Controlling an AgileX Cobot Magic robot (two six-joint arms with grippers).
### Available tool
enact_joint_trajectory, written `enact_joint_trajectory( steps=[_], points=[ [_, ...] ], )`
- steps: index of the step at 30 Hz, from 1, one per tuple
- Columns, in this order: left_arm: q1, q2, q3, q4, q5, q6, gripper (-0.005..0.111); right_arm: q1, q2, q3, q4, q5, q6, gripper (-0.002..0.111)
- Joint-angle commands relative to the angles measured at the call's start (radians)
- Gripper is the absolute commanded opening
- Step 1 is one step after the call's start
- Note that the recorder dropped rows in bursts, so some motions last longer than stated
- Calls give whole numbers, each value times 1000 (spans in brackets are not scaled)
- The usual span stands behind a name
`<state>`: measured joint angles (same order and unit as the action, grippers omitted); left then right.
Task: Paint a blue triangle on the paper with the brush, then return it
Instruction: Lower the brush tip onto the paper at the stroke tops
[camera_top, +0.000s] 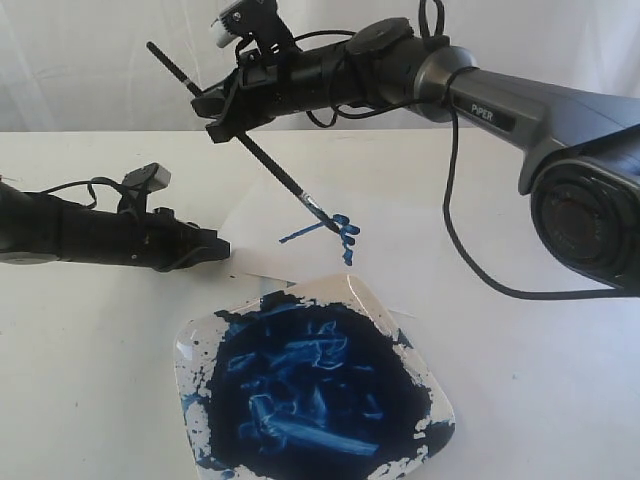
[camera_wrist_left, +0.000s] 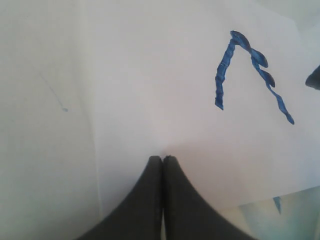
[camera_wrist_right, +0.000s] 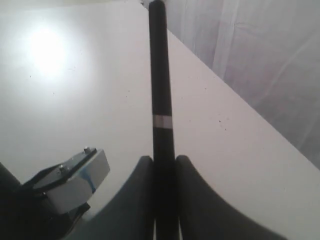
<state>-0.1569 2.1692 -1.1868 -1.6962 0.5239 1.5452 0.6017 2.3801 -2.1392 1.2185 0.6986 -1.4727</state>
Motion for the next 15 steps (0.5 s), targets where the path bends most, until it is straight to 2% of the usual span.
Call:
enact_joint_trajectory(
  steps=[1,15],
  points=[
    [-6,4,-2,11,-9,3,0,-5,-15,-3,-59,17,44,0],
    [-6,4,-2,11,-9,3,0,-5,-15,-3,-204,26,116,0]
  ],
)
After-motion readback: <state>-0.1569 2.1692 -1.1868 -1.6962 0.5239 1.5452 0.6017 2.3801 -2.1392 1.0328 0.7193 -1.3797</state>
